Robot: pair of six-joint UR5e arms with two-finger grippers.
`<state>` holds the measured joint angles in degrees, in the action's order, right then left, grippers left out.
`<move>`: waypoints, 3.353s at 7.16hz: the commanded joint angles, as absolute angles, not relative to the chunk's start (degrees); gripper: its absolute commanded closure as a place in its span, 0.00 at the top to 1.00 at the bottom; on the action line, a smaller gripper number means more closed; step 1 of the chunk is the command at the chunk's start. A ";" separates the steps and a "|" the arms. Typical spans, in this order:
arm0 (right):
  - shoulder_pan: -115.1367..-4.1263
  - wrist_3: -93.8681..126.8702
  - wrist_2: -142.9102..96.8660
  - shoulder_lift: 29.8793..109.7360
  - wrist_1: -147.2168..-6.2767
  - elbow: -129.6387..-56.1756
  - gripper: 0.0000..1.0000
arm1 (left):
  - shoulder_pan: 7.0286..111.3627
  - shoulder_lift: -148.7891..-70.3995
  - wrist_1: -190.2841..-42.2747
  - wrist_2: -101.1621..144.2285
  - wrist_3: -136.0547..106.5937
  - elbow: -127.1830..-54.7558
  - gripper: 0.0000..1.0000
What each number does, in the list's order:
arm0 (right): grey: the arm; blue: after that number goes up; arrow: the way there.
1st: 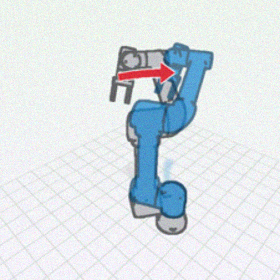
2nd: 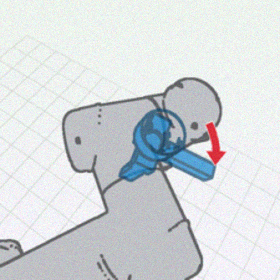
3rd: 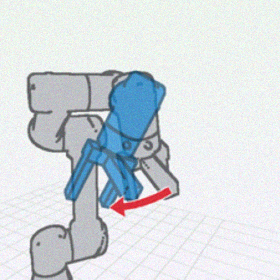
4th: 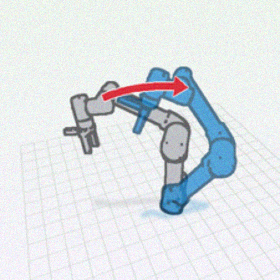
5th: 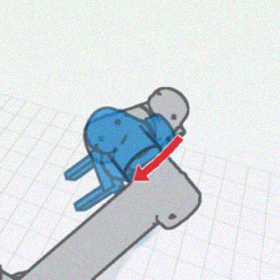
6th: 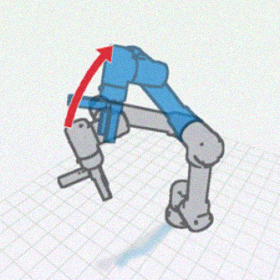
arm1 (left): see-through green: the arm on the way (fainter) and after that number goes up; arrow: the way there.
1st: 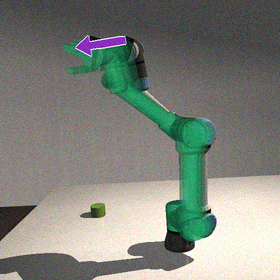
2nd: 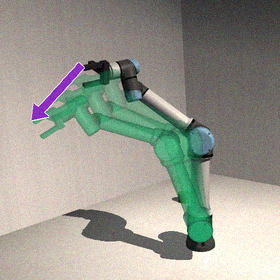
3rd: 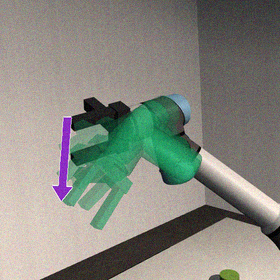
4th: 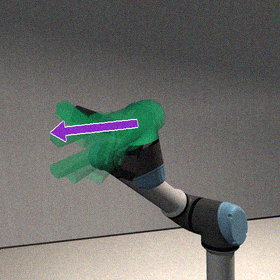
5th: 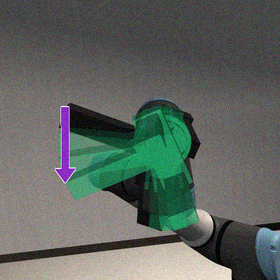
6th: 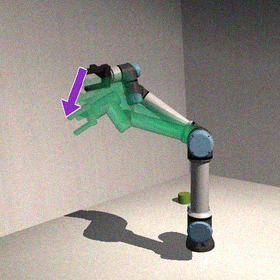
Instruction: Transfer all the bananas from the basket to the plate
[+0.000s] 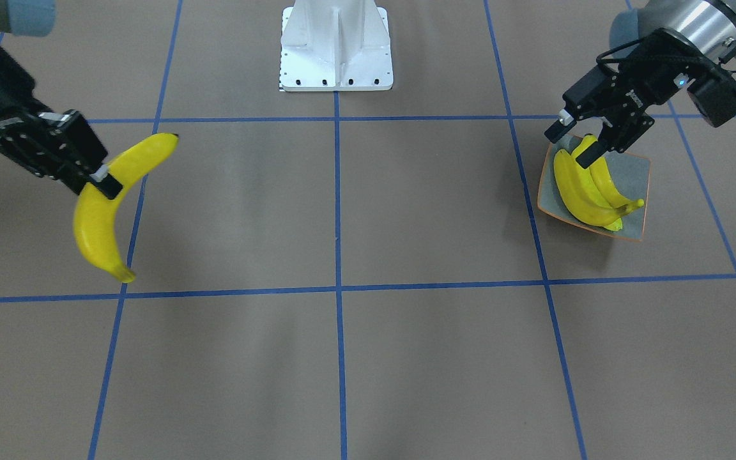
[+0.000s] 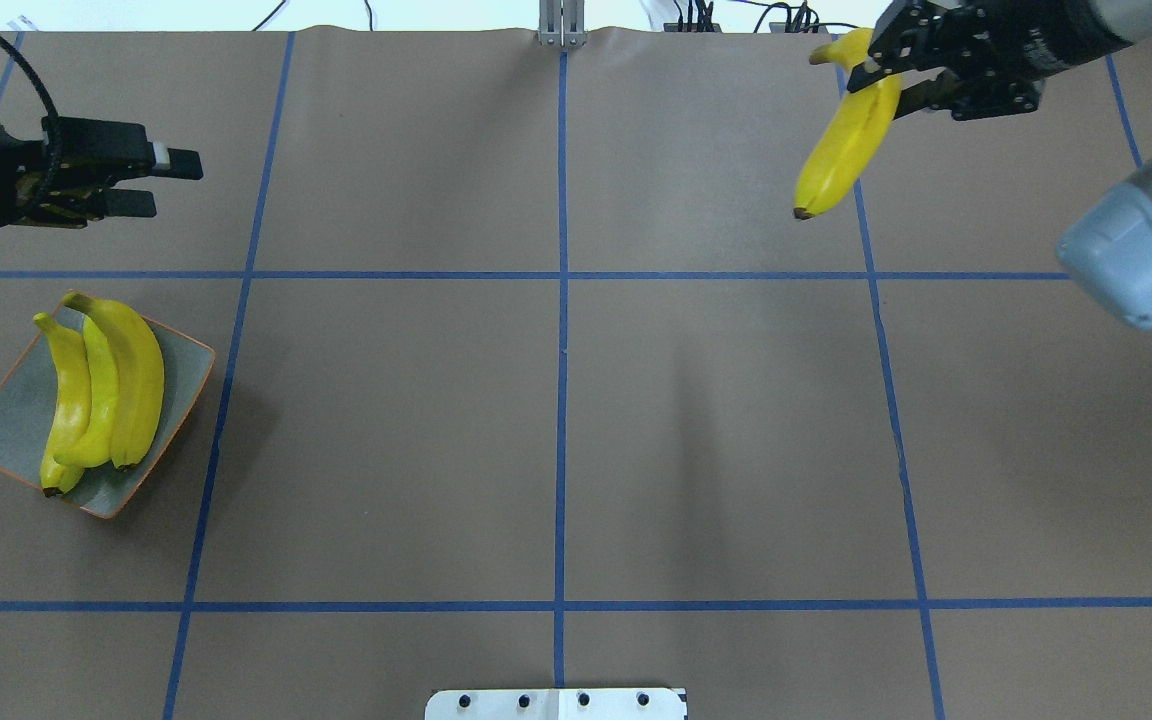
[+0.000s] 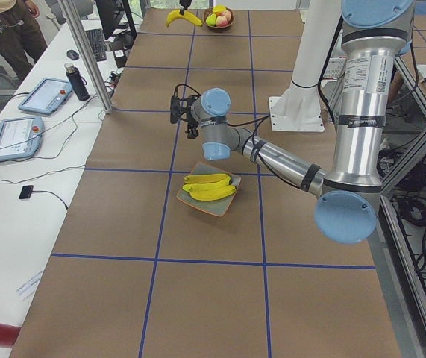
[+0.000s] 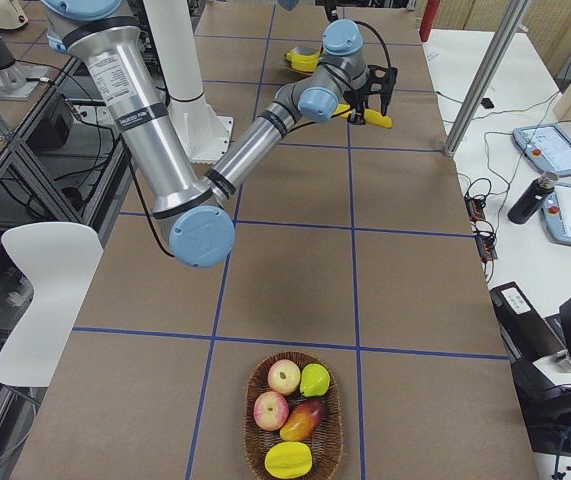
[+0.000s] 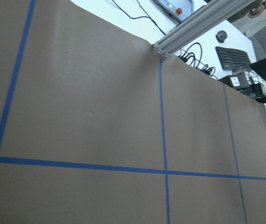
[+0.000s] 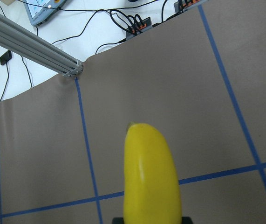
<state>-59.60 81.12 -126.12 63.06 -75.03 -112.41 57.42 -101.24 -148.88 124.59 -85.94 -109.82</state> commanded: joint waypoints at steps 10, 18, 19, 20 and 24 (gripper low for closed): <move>-37.53 93.25 -112.24 48.52 -75.15 -111.88 0.00 | 38.15 -113.38 -153.81 124.10 -91.32 -109.60 0.99; -34.63 95.10 -109.07 47.73 -75.15 -112.50 0.00 | 38.06 -114.87 -154.07 124.01 -91.32 -108.72 0.86; -34.11 95.01 -109.07 47.72 -75.15 -112.41 0.00 | 38.06 -114.96 -154.07 124.01 -91.32 -108.63 0.85; -34.01 94.92 -109.07 47.72 -75.15 -112.59 0.00 | 38.06 -114.96 -154.07 123.93 -91.32 -108.46 0.71; -34.01 93.43 -108.99 47.29 -75.06 -113.37 1.00 | 38.06 -114.61 -153.99 121.55 -91.76 -108.37 0.00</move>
<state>-34.00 94.07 -109.10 47.32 -75.07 -112.83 38.05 -114.80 -154.04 121.69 -91.53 -108.39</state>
